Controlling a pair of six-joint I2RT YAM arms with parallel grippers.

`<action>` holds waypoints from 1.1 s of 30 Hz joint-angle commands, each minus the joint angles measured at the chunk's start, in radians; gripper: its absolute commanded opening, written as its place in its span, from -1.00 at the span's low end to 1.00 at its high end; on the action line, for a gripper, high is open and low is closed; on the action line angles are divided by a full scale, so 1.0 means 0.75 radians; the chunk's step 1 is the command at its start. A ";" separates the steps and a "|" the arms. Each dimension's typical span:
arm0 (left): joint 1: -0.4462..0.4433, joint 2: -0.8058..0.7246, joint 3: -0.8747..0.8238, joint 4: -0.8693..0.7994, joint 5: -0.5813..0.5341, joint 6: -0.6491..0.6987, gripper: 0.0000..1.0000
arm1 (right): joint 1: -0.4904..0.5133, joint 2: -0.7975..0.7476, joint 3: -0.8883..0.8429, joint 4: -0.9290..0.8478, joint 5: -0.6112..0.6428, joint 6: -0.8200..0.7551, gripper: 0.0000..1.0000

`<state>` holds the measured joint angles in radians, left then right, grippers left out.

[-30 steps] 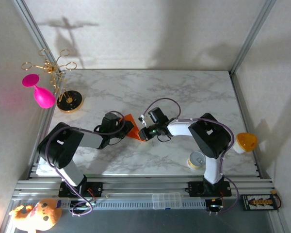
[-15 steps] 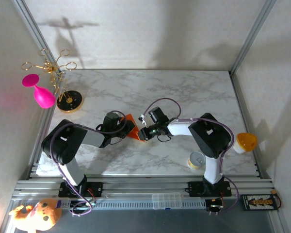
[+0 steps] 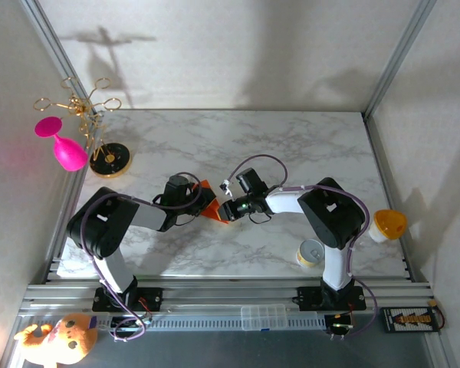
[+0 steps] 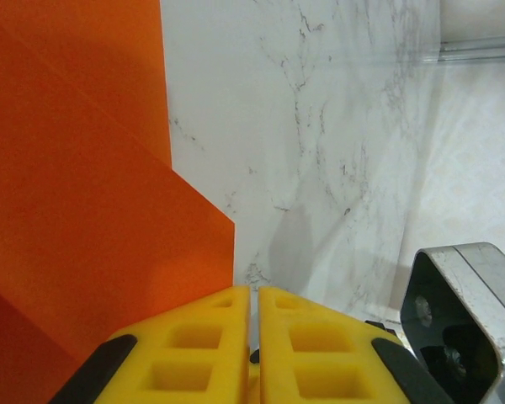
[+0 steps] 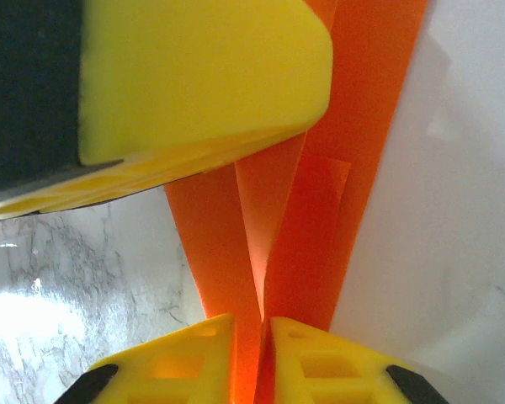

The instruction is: Fold a paper plane with a square sheet of paper (pick it up from the middle)

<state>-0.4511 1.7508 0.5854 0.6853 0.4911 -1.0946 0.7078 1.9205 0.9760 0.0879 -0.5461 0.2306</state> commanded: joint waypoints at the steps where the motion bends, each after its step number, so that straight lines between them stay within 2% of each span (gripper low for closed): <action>1: -0.010 0.024 0.029 0.042 0.036 0.030 -0.78 | -0.011 0.076 -0.043 -0.101 0.040 0.021 -0.62; 6: -0.010 0.032 0.037 0.029 0.040 0.042 -0.78 | -0.011 0.081 -0.048 -0.093 0.016 0.028 -0.64; 11: -0.006 0.002 0.044 0.021 0.043 0.044 -0.74 | -0.011 0.102 -0.044 -0.107 0.014 0.025 -0.79; 20: 0.050 -0.214 -0.065 0.060 -0.010 0.027 -0.48 | -0.011 0.145 -0.028 -0.135 0.027 0.018 -0.85; 26: 0.071 -0.211 -0.180 0.160 0.002 -0.004 -0.59 | -0.048 0.159 -0.023 -0.144 0.036 0.036 -0.86; 33: 0.058 -0.059 -0.144 0.308 0.094 -0.075 -0.66 | -0.052 0.163 -0.013 -0.155 0.037 0.037 -0.85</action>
<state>-0.4057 1.6684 0.4549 0.8238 0.5167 -1.1187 0.6716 1.9564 0.9932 0.0845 -0.6201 0.2592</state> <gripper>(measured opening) 0.171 0.073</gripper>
